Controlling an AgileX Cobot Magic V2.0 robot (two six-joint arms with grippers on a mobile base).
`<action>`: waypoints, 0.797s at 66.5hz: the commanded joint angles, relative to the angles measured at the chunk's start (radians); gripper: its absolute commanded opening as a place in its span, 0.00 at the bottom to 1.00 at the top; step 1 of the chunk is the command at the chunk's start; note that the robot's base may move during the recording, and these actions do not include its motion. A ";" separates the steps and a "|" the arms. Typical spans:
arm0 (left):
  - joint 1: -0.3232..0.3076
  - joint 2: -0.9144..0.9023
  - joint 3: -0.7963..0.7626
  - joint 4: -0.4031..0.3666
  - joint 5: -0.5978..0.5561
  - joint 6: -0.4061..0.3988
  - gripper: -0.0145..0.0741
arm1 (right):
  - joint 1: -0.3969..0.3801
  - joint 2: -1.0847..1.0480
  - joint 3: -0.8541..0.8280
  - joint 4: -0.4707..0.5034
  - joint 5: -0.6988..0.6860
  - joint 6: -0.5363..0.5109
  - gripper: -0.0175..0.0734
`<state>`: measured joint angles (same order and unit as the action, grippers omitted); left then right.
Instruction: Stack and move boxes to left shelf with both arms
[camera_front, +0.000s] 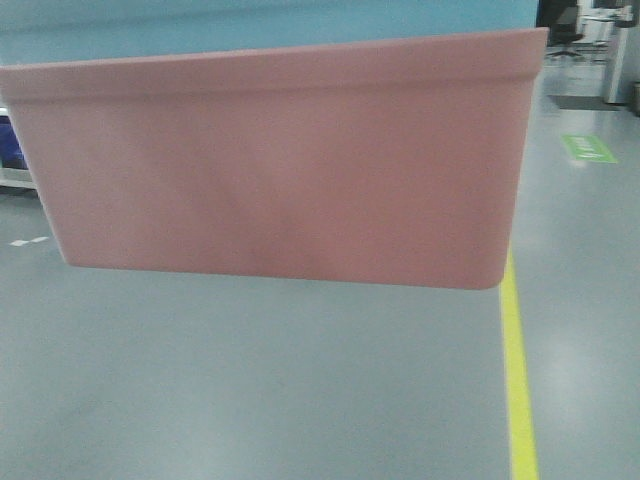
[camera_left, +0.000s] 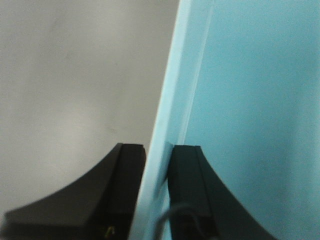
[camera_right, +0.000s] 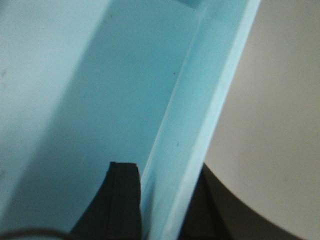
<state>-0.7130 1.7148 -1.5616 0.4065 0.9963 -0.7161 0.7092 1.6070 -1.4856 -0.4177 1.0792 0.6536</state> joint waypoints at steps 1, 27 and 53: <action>-0.048 -0.049 -0.045 -0.067 -0.163 -0.009 0.16 | 0.020 -0.041 -0.039 0.033 -0.201 0.022 0.25; -0.048 -0.049 -0.045 -0.077 -0.163 -0.009 0.16 | 0.020 -0.041 -0.039 0.032 -0.201 0.022 0.25; -0.049 -0.038 -0.045 -0.081 -0.165 -0.009 0.16 | 0.020 -0.041 -0.039 0.009 -0.156 0.022 0.25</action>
<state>-0.7161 1.7303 -1.5616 0.4065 0.9841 -0.7161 0.7092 1.6085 -1.4856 -0.4298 1.0942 0.6536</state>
